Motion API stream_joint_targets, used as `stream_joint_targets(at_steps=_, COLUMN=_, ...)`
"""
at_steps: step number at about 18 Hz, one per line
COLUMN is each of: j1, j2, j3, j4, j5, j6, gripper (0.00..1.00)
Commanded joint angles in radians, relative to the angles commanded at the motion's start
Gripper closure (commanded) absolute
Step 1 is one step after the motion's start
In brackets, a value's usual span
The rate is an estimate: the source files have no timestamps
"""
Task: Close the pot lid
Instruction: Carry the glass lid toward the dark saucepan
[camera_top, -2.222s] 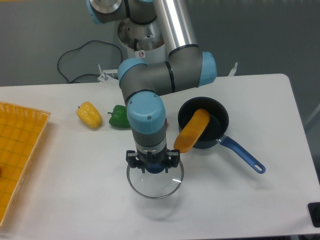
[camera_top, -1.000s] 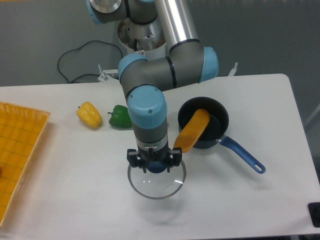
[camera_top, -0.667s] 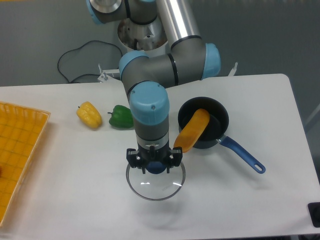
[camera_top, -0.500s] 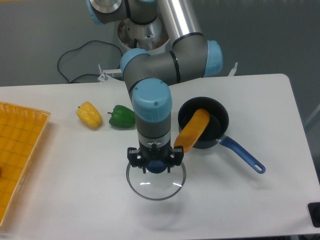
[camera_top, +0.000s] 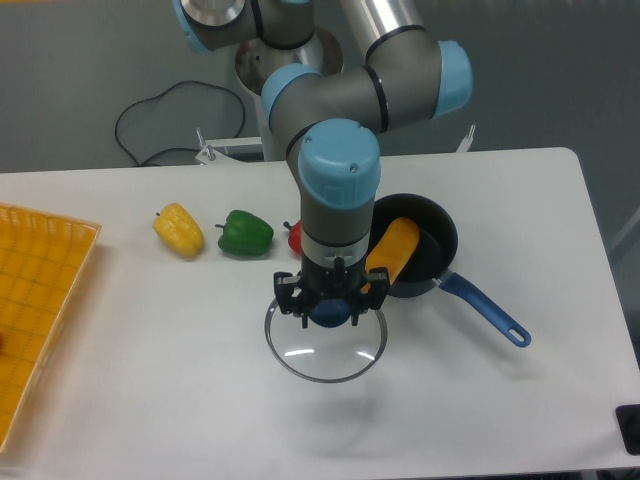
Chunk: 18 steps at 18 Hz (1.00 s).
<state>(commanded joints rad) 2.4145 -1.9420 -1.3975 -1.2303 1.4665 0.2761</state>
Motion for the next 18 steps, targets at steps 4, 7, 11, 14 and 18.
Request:
stream_joint_targets(at_steps=4, j1=0.009, j2=0.014, j3=-0.015, j4=-0.008, j5=-0.006, j6=0.026, gripper=0.49)
stream_joint_targets(at_steps=7, j1=0.021, j2=0.032, j3=-0.046, j4=-0.008, j5=-0.029, j6=0.077, gripper=0.49)
stream_joint_targets(at_steps=11, j1=0.048, j2=0.075, j3=-0.104, j4=-0.011, j5=-0.075, j6=0.201, gripper=0.49)
stream_joint_targets(at_steps=14, j1=0.063, j2=0.083, j3=-0.130, j4=-0.011, j5=-0.095, j6=0.241, gripper=0.49)
stream_joint_targets(at_steps=18, j1=0.066, j2=0.089, j3=-0.141, j4=-0.011, j5=-0.107, j6=0.293, gripper=0.49)
